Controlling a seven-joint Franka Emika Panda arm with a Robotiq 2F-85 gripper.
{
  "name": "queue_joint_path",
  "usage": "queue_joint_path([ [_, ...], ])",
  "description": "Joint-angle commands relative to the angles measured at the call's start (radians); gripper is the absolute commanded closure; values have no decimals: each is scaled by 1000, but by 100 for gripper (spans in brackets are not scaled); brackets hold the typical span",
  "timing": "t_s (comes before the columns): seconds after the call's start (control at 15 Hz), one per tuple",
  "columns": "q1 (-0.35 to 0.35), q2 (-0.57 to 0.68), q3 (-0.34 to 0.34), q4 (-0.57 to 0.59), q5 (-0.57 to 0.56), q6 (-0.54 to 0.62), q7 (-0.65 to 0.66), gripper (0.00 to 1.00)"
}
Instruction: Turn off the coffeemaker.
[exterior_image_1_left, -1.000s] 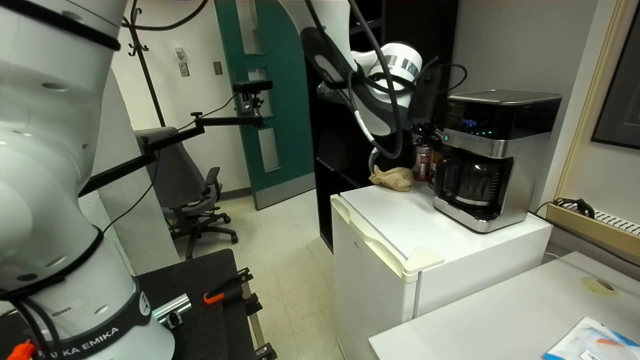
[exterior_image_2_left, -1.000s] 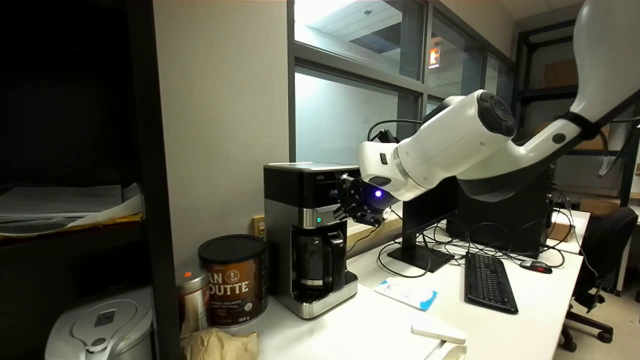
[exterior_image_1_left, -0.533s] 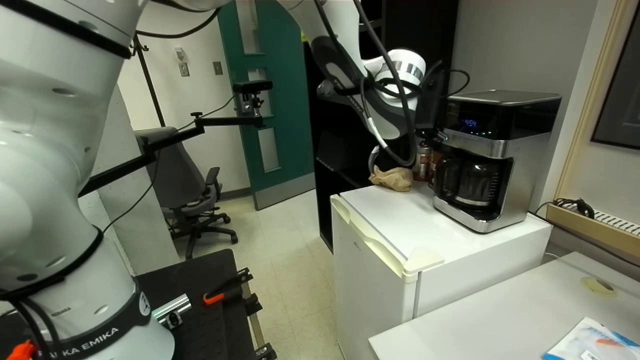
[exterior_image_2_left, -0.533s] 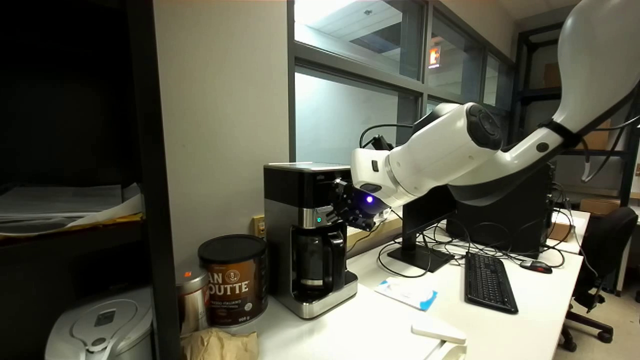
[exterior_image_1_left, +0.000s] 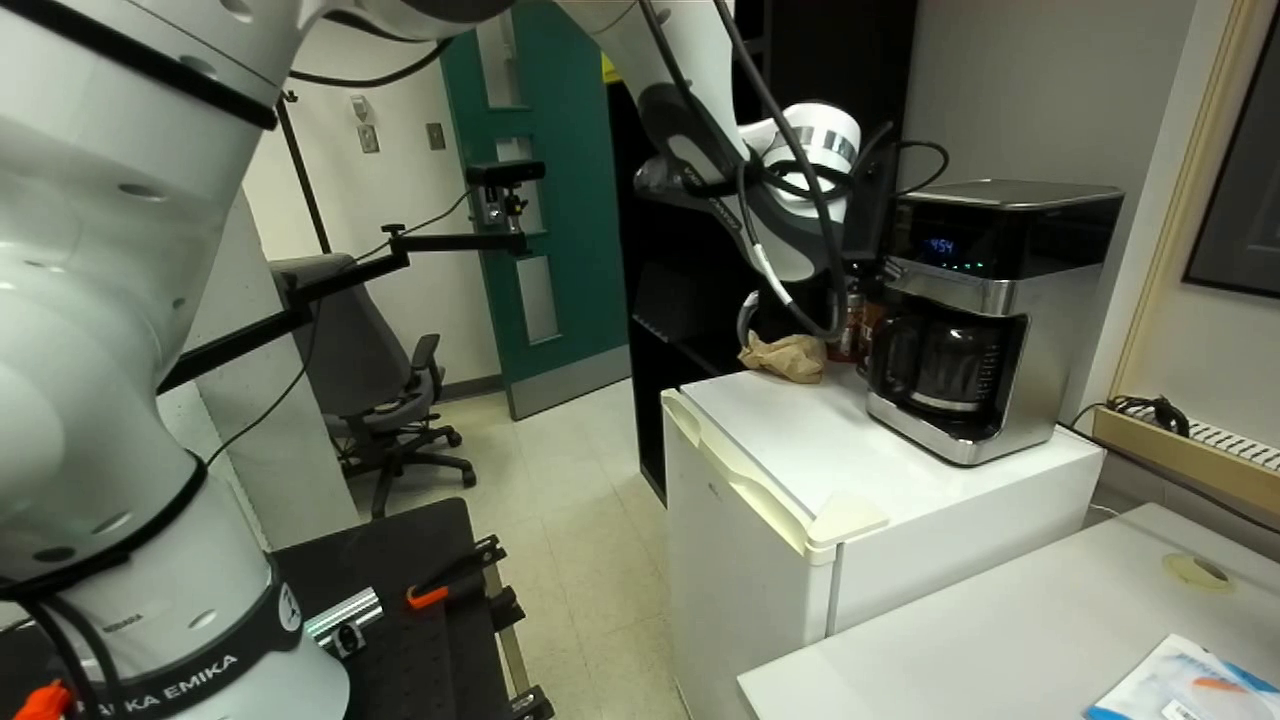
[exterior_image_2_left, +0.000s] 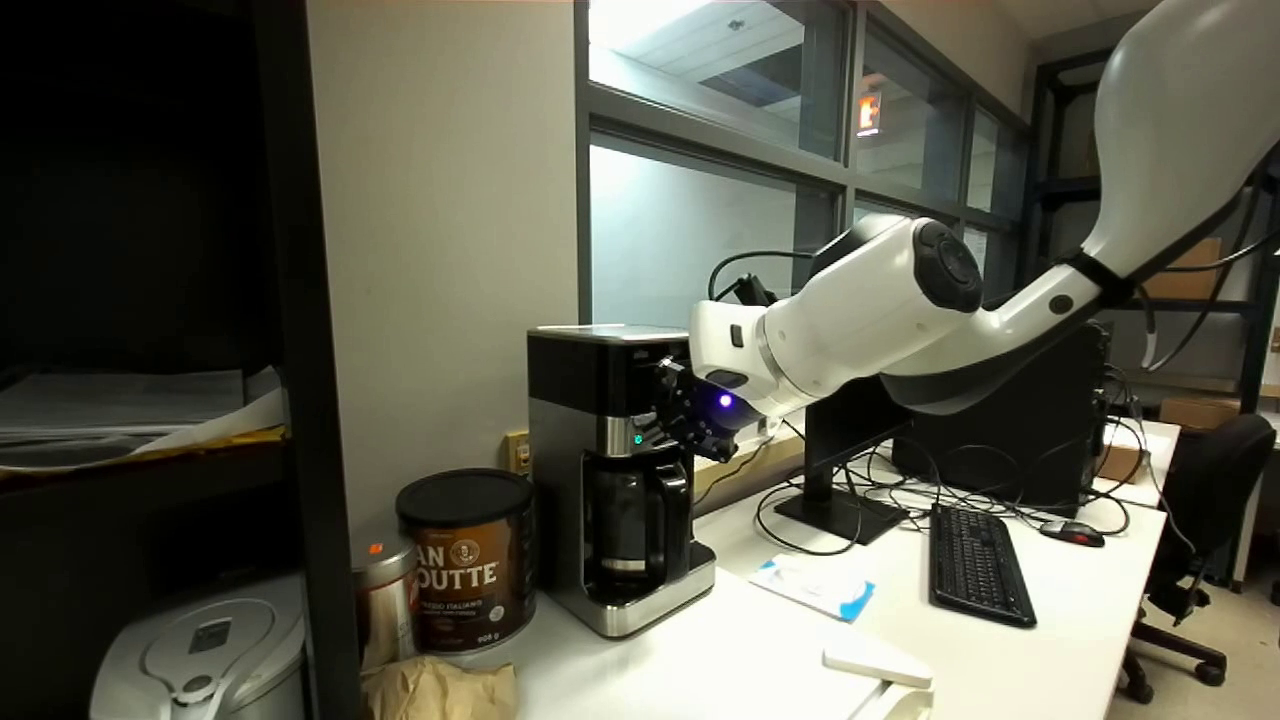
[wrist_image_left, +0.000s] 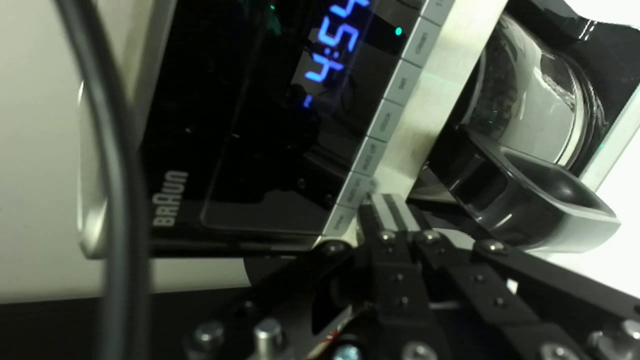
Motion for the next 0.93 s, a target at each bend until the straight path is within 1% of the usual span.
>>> queue_joint_path([
  [0.0, -6, 41, 8, 61, -32, 11, 29, 100],
  [0.87, -4, 44, 10, 55, -46, 9, 49, 100],
])
